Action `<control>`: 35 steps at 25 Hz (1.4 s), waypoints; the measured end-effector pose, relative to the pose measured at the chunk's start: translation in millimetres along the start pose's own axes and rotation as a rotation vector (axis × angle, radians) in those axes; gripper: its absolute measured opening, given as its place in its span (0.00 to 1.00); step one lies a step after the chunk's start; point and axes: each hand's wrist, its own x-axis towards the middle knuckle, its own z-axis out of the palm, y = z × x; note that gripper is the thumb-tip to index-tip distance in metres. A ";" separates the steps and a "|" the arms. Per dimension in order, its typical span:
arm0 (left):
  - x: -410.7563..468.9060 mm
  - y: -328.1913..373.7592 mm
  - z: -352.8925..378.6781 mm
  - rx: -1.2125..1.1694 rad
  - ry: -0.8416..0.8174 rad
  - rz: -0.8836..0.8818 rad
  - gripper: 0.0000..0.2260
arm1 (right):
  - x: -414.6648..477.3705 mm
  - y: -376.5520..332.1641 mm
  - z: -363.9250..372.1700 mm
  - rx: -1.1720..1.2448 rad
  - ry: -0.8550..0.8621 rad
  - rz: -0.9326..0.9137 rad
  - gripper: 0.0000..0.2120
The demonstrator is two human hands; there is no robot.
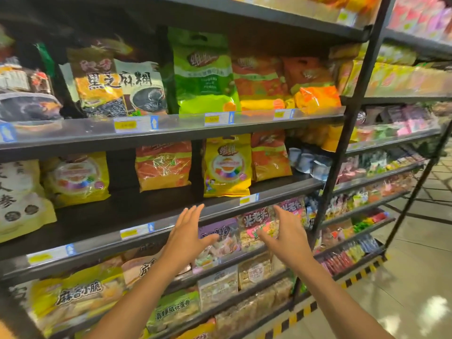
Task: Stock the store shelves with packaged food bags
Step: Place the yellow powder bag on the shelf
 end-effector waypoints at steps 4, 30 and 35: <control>63.1 -14.9 19.9 -0.037 0.018 -0.021 0.43 | 77.3 9.9 21.7 -0.057 -0.072 0.060 0.39; 216.8 9.7 89.9 0.015 0.075 -0.505 0.48 | 383.4 135.6 104.1 -0.021 -0.695 -0.272 0.16; 259.9 33.2 111.4 -0.216 -0.079 -0.496 0.47 | 399.1 196.9 69.6 0.143 -0.752 -0.337 0.17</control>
